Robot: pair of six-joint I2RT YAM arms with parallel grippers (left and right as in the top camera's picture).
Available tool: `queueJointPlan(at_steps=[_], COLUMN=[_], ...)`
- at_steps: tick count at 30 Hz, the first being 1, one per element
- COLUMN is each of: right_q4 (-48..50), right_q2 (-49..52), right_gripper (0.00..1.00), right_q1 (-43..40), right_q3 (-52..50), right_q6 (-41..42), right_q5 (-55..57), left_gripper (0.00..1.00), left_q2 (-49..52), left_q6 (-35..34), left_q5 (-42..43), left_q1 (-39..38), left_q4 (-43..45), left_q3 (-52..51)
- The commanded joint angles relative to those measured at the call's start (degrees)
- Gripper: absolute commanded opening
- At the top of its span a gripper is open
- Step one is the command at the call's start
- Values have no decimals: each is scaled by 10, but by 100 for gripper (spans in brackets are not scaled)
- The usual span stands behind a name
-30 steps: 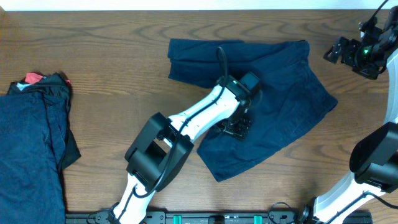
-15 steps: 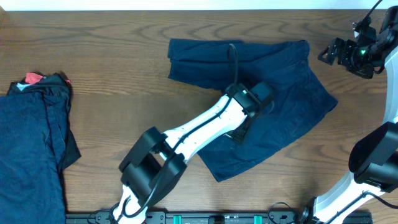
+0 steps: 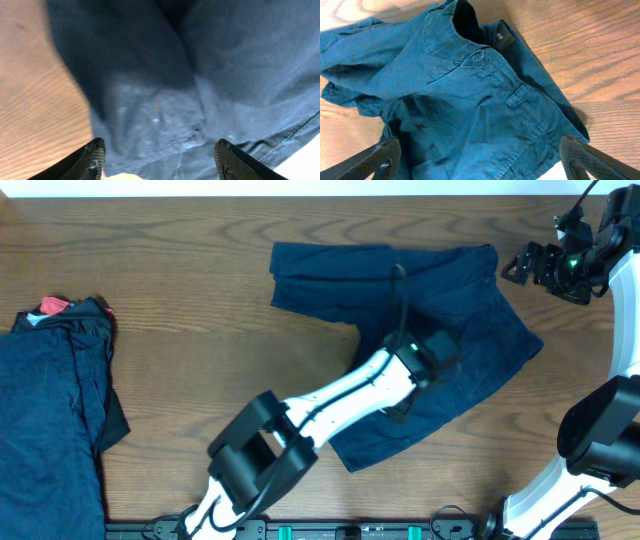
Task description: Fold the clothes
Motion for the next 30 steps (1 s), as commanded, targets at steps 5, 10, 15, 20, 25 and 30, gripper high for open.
queueJointPlan(at_steps=[5, 10, 15, 20, 25, 30], right_q4=[-3, -7, -9, -9, -9, -9], right_q2=[1, 1, 1, 1, 1, 1], right_gripper=[99, 99, 99, 99, 99, 99], right_q1=[3, 3, 3, 3, 5, 6], right_q3=[11, 11, 11, 11, 11, 11], right_q6=[-13, -15, -15, -17, -19, -19], right_q5=[-9, -9, -13, -13, -13, -13], left_gripper=[73, 77, 71, 6, 6, 6], left_q2=[55, 93, 111, 111, 106, 73], left_q6=[3, 15, 19, 19, 18, 18], left_q5=[-7, -8, -8, -15, -73, -186], left_q1=[-27, -24, -9, 8, 17, 18], left_q4=[-1, 0, 11, 16, 5, -35], left_q3=[6, 5, 4, 5, 6, 20])
